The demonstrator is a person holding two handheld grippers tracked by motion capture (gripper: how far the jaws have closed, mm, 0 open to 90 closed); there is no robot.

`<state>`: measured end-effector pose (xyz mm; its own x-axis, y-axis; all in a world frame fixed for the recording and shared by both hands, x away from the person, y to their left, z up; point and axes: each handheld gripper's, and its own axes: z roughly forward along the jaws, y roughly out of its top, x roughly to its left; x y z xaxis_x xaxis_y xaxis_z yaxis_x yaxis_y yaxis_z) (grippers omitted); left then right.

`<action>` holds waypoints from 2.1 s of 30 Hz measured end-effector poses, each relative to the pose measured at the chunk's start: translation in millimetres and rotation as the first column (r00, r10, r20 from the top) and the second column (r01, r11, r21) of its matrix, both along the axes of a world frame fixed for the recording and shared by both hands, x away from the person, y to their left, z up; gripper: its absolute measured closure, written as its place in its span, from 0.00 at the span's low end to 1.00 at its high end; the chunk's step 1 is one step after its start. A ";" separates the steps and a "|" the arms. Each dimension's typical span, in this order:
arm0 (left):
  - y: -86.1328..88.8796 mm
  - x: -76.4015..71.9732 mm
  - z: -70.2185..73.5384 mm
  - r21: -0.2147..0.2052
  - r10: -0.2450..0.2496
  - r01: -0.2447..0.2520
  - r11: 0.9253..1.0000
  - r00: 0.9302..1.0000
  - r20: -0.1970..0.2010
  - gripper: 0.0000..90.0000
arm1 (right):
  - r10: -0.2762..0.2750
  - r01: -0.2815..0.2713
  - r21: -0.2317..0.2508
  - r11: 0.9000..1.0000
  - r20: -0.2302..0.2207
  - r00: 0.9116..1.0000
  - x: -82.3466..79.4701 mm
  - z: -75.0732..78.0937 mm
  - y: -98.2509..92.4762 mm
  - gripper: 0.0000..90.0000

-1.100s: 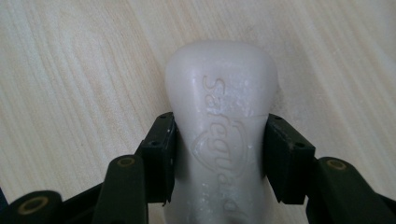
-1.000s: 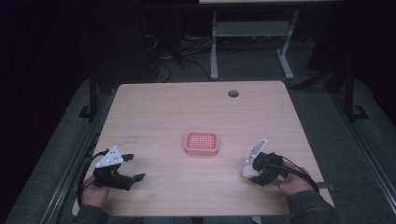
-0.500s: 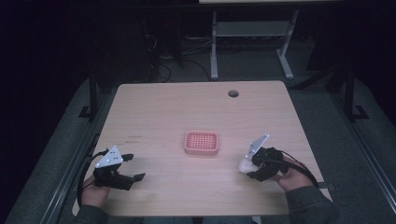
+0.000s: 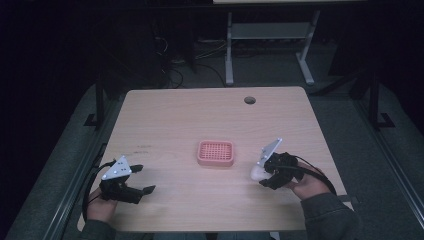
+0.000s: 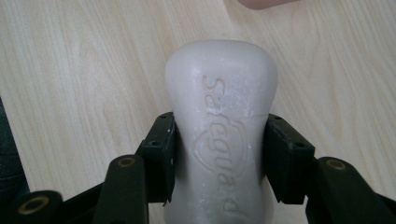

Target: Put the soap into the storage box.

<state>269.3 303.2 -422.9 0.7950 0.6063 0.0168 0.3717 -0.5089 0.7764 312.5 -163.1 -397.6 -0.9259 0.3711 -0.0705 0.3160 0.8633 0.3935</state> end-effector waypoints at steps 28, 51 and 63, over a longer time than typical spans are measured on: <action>0.9 0.8 0.5 -0.006 -0.002 0.002 1.000 1.000 0.004 0.16 | 0.073 -0.073 0.014 0.997 -0.014 0.997 36.2 18.8 37.3 0.55; 2.4 1.2 0.8 -0.013 0.002 -0.002 1.000 1.000 0.005 0.16 | 0.109 -0.110 -0.016 0.994 -0.027 0.994 55.3 24.4 62.7 0.55; 2.5 1.4 0.8 -0.014 0.002 -0.002 1.000 1.000 0.004 0.16 | 0.119 -0.119 -0.013 0.993 -0.035 0.992 62.2 23.1 70.6 0.55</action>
<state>270.7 305.7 -422.1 0.7937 0.6083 0.0116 0.3693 -0.4969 0.7853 374.7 -92.5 -374.5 -0.9654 0.2574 -0.0425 0.2239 0.9013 0.3709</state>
